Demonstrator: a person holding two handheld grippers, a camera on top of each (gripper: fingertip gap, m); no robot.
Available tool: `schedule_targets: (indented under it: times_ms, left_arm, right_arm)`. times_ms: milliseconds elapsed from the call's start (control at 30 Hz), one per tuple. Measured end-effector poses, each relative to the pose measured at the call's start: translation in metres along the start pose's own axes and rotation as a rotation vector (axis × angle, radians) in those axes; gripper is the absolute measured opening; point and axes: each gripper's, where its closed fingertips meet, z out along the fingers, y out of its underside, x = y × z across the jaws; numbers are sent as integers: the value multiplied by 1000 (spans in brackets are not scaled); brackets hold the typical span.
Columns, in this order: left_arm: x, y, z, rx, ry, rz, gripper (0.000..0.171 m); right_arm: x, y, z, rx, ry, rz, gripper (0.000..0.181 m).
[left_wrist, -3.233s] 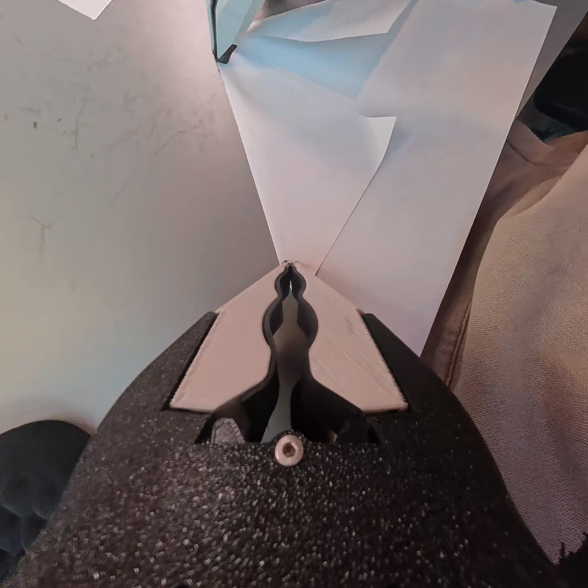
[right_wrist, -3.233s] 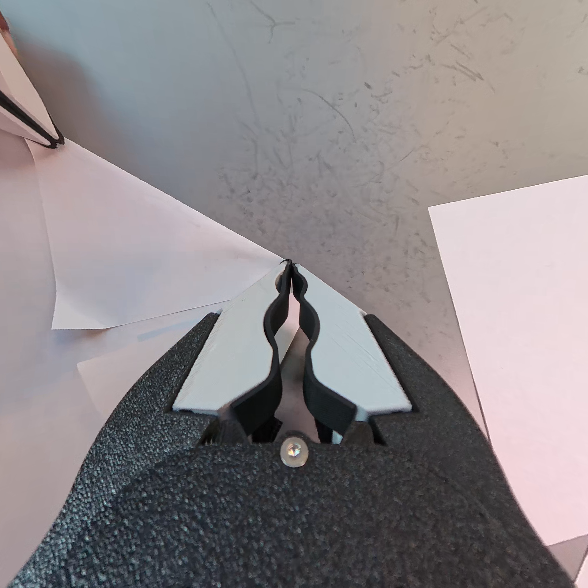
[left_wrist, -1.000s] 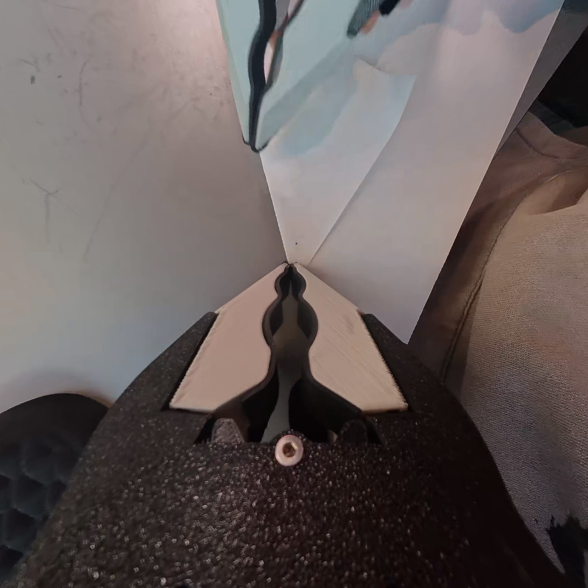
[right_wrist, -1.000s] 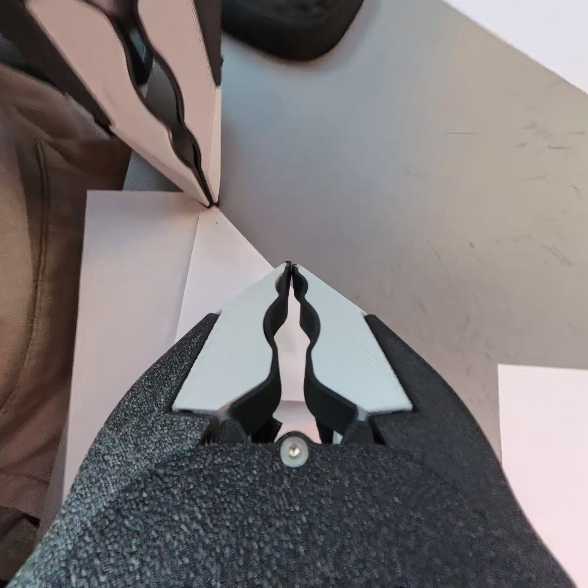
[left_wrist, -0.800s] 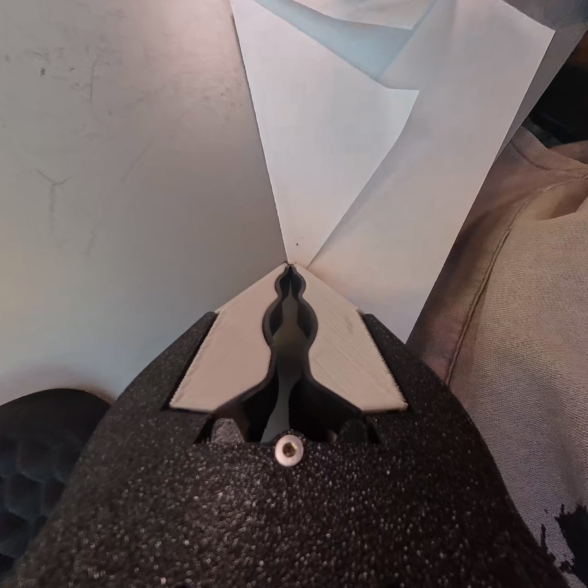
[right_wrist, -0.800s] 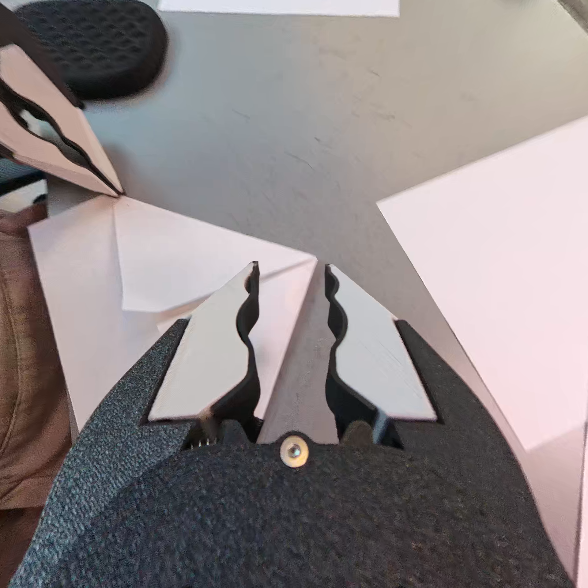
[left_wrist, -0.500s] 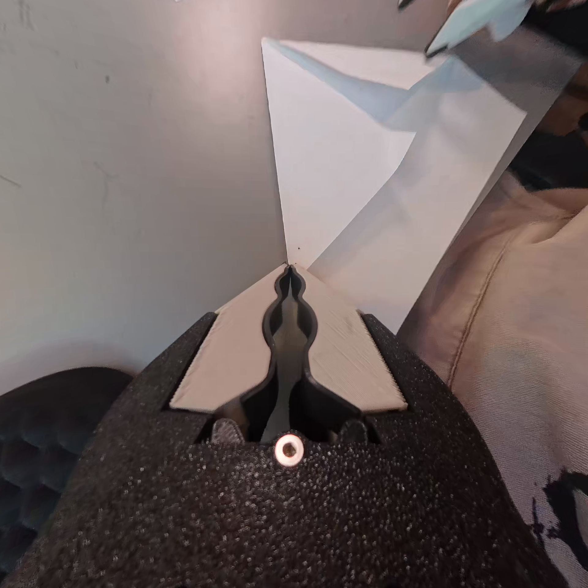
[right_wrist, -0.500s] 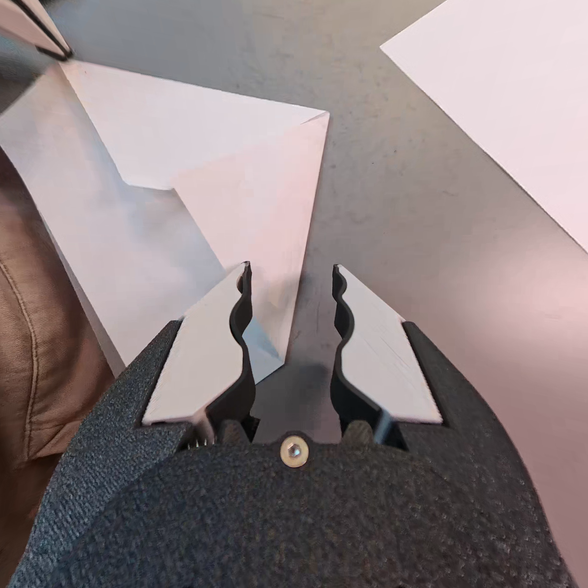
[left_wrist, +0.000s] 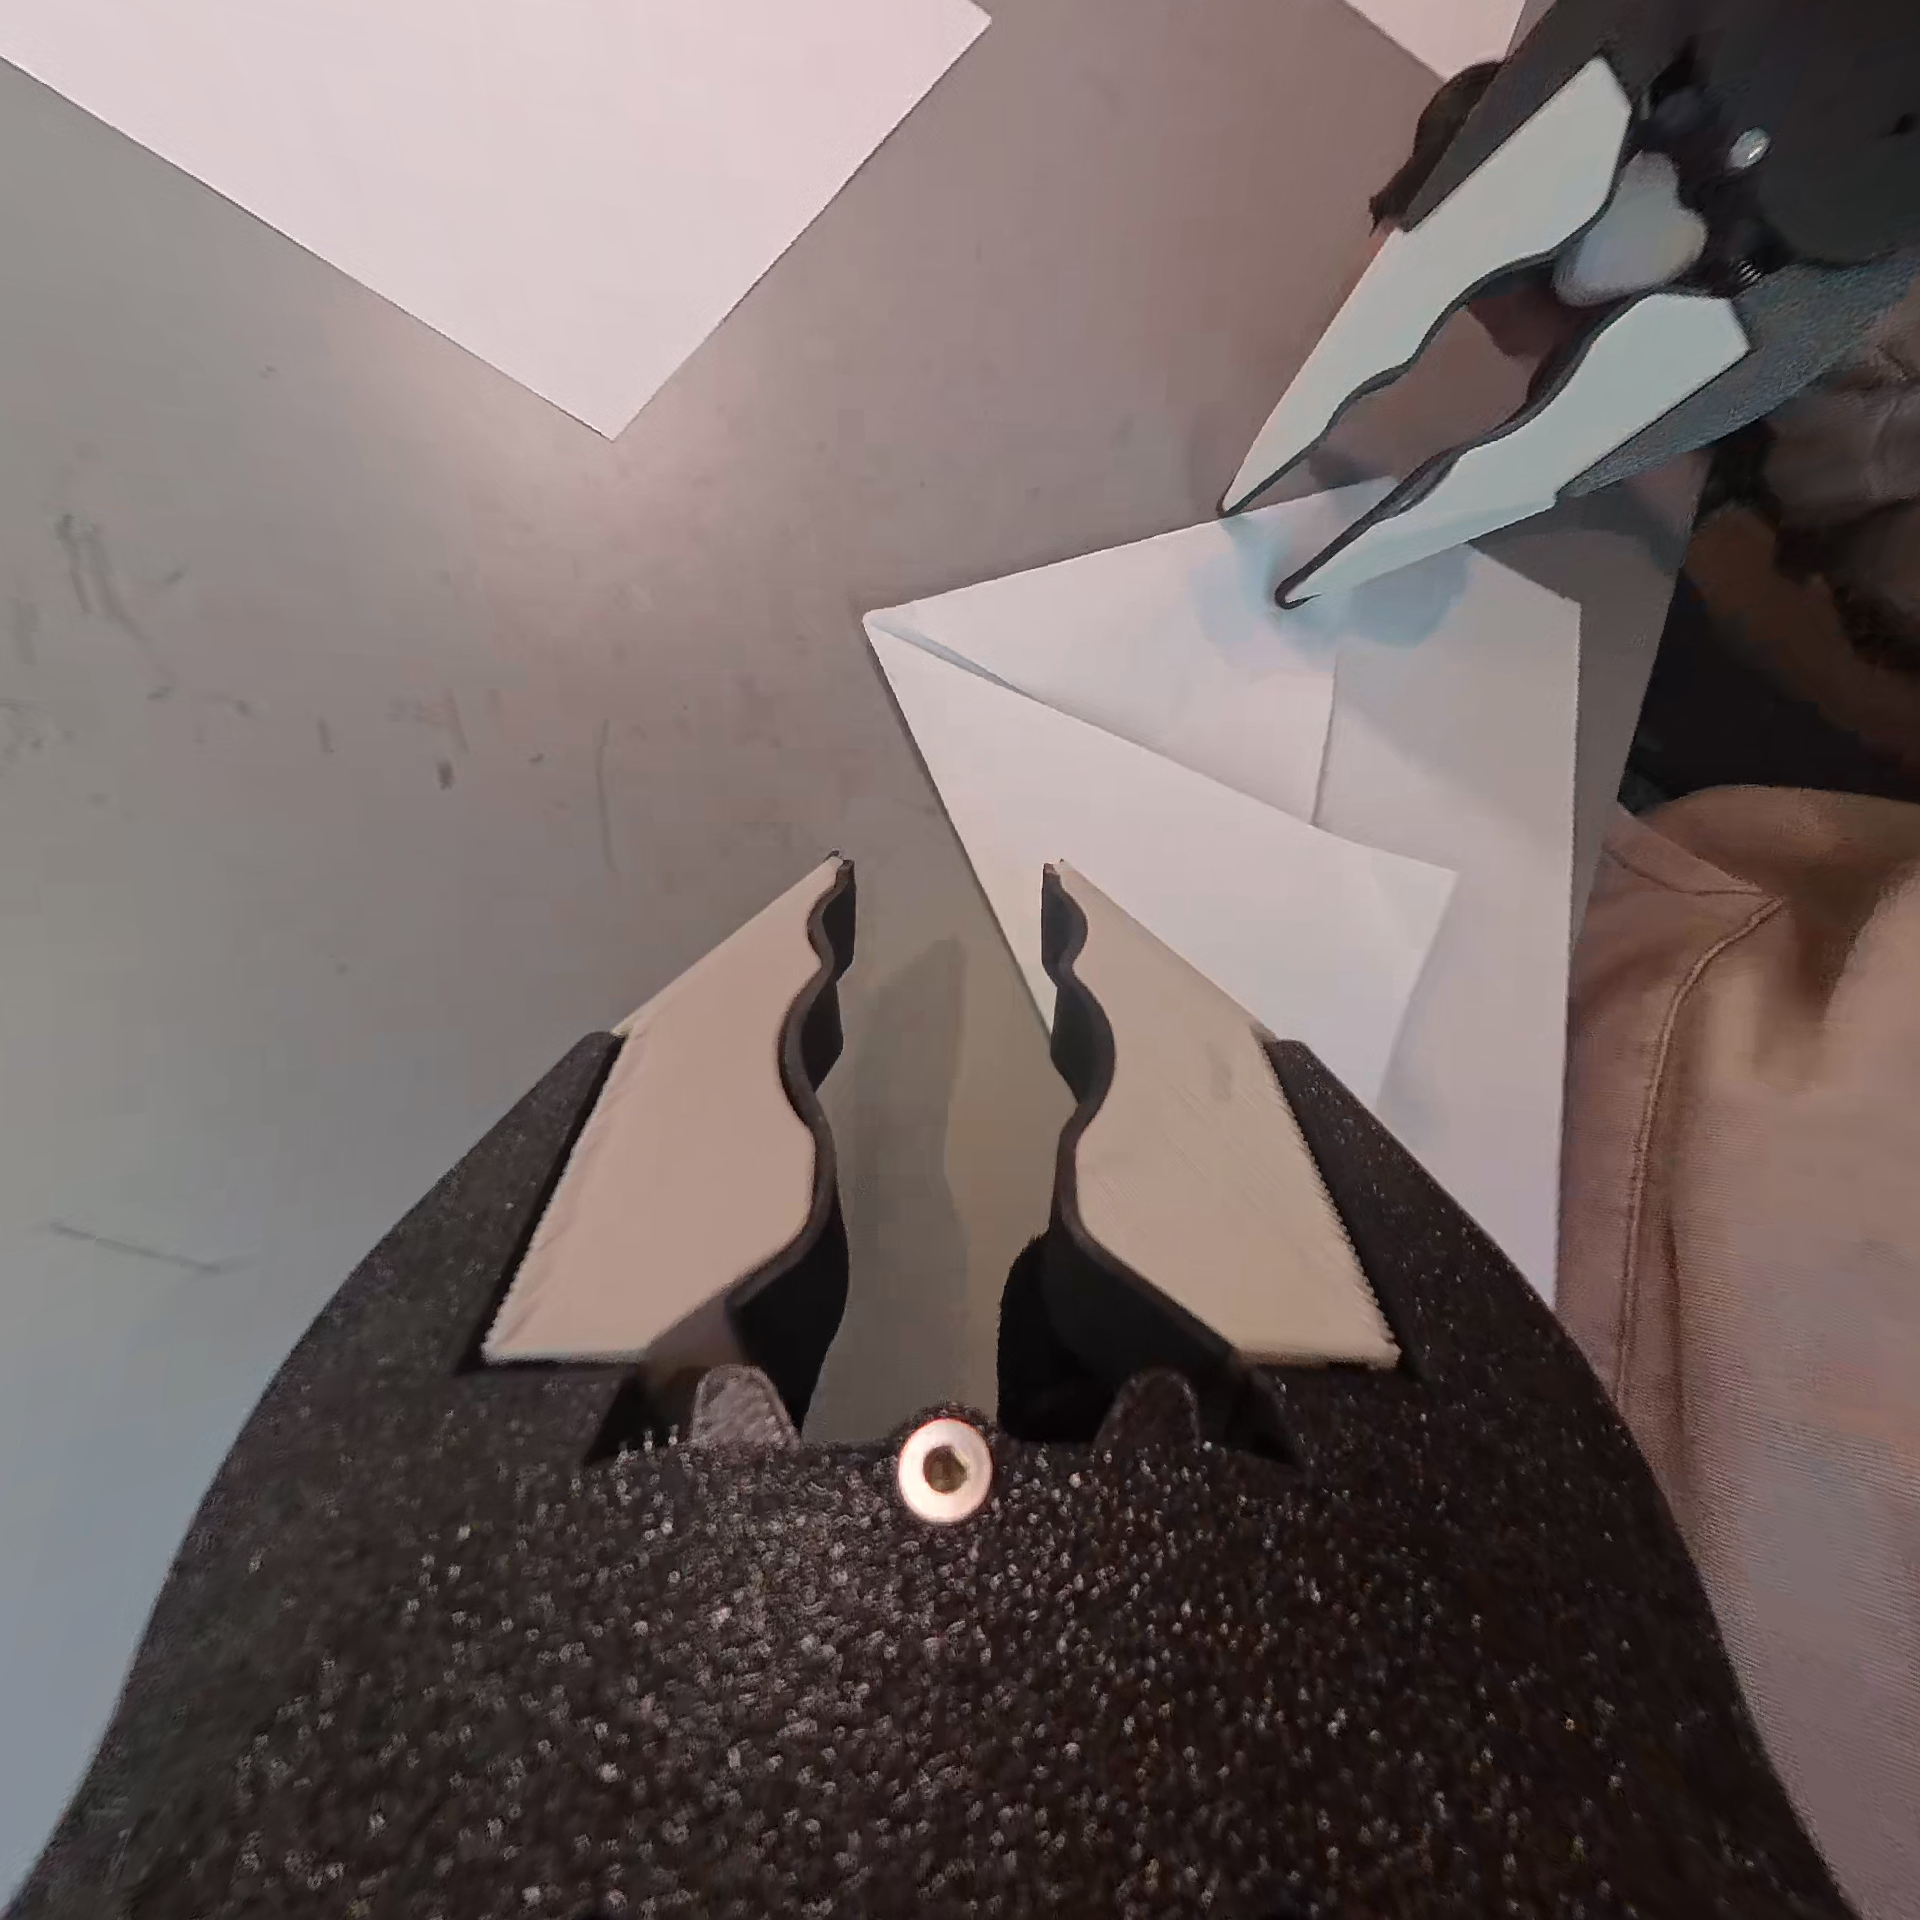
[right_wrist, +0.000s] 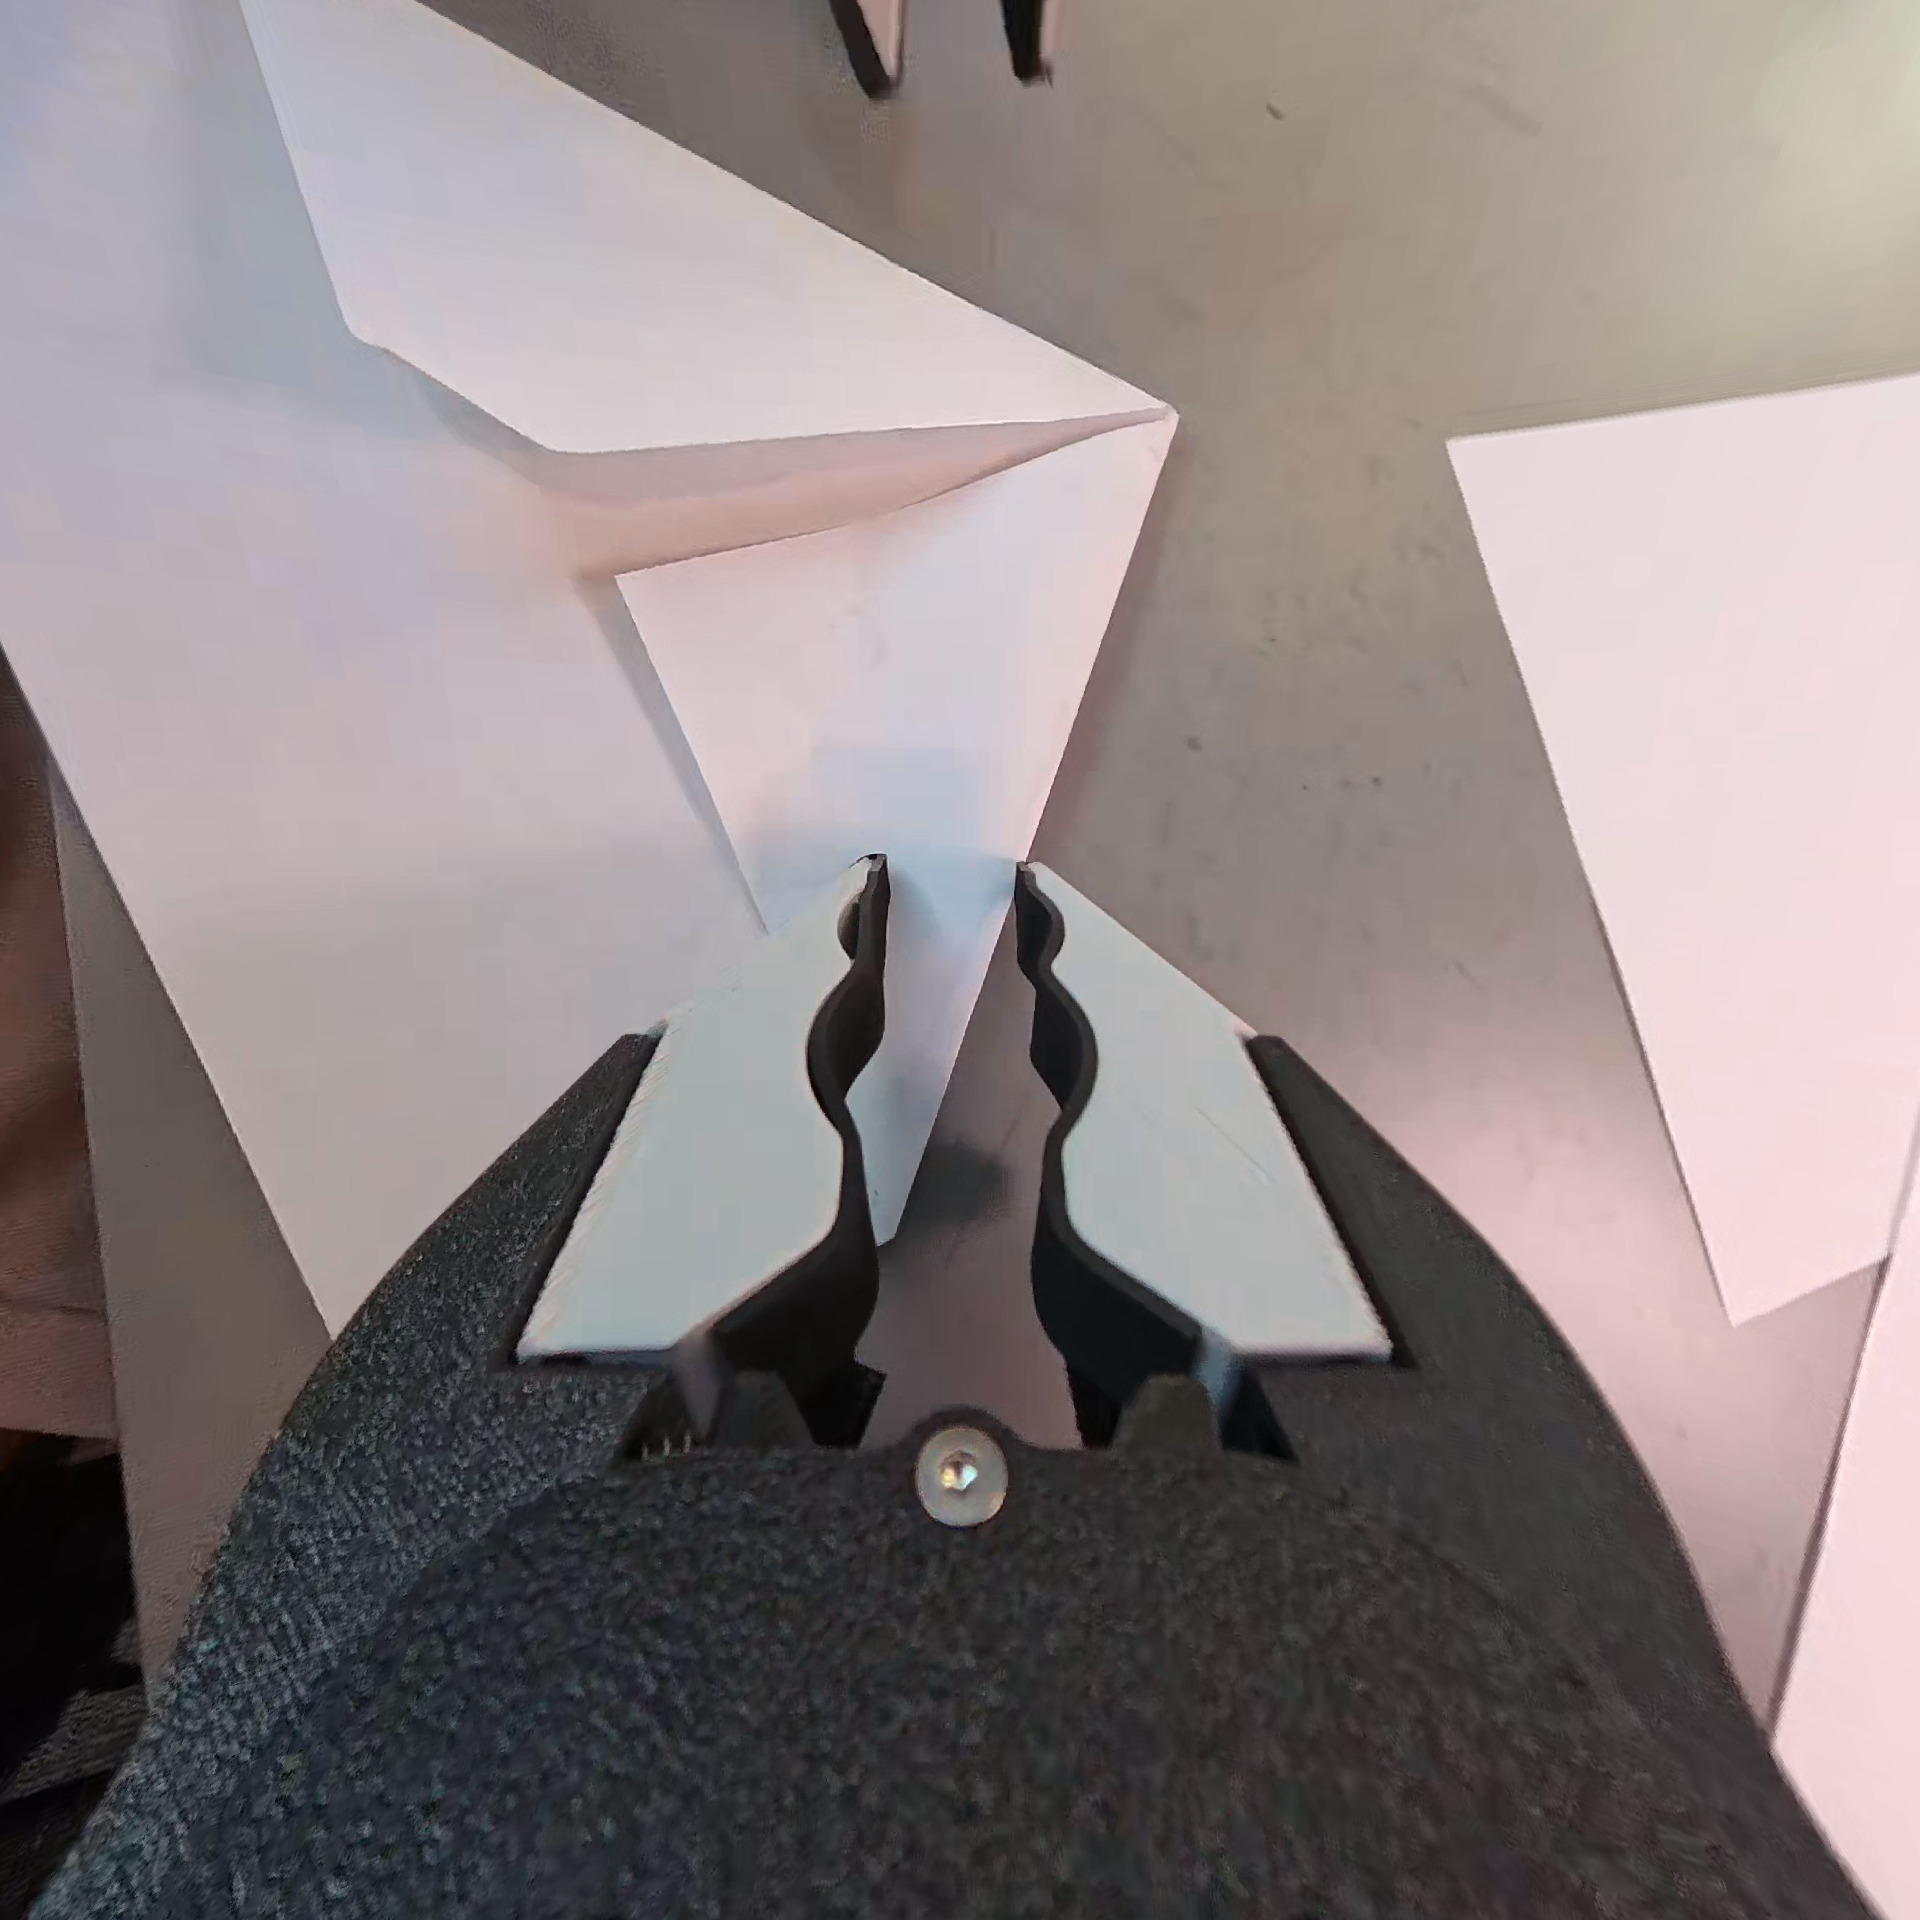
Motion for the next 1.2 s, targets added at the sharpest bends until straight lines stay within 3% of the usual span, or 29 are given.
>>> schedule_targets:
  times_ms: [233, 433, 667, 767, 833, 1033, 1200]
  left_arm:
    - [-8, -9, 34, -100, 103, 6, 37]
    - [-19, -5, 39, -143, -96, 227, 17]
    - [-19, -5, 40, -95, -194, 223, 14]
    - [-19, -5, 39, -91, -208, 218, 14]
    - [-19, -5, 39, -93, -219, 217, 13]
    - [-17, -4, 39, -80, -233, 217, 9]
    - [-16, -4, 38, -53, -141, 153, 9]
  right_arm:
    - [2, -6, 7, 32, -37, -85, 19]
    - [12, -5, 10, 29, -51, -4, 21]
    - [27, -9, 3, -19, -43, 175, 33]
    - [27, -6, 3, -65, -71, 291, 47]
    - [26, 2, 6, -124, -52, 278, 53]
    - [17, 1, 11, -185, -23, 250, 40]
    - [15, 0, 11, -176, -63, 271, 34]
